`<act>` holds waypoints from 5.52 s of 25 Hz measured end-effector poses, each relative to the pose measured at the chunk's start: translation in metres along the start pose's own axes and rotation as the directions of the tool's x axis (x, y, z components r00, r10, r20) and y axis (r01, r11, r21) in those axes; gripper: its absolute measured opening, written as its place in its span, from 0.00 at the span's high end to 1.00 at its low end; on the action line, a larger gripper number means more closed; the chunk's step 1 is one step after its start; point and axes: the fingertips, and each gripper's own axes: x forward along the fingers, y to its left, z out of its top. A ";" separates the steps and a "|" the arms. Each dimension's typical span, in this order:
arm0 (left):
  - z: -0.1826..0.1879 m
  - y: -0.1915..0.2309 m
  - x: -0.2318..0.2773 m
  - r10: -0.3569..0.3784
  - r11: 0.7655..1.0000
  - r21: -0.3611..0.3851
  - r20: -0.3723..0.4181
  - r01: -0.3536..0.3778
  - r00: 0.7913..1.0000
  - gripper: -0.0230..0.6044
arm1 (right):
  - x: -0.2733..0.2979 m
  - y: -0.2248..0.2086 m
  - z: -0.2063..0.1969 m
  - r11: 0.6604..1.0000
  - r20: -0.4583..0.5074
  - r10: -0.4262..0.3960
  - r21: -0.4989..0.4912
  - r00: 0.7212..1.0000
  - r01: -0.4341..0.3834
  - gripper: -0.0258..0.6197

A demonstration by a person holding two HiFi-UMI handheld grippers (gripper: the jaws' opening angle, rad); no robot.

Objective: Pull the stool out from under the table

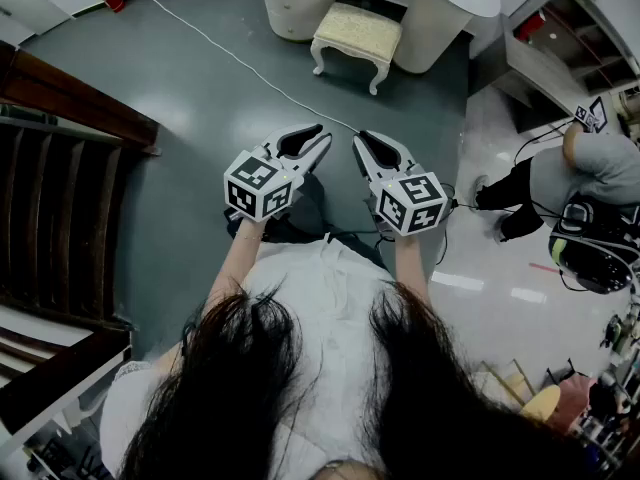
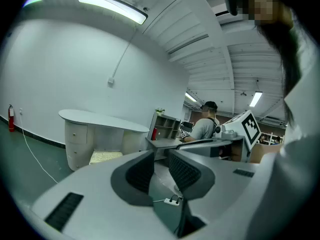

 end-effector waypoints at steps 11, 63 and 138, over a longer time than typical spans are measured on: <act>0.001 0.022 0.026 -0.009 1.000 -0.016 -0.024 0.009 1.000 0.81 | 0.019 -0.032 0.007 0.999 0.025 -0.023 0.037 0.999 0.022 0.87; 0.048 0.335 0.204 -0.125 0.980 -0.173 -0.181 0.093 0.976 0.81 | 0.266 -0.240 0.058 0.944 -0.135 -0.212 0.228 0.968 0.239 0.87; -0.296 0.661 0.535 -0.331 0.732 -0.673 -0.489 -0.107 0.807 0.39 | 0.446 -0.659 -0.291 0.601 -0.304 0.069 0.773 0.950 0.204 0.54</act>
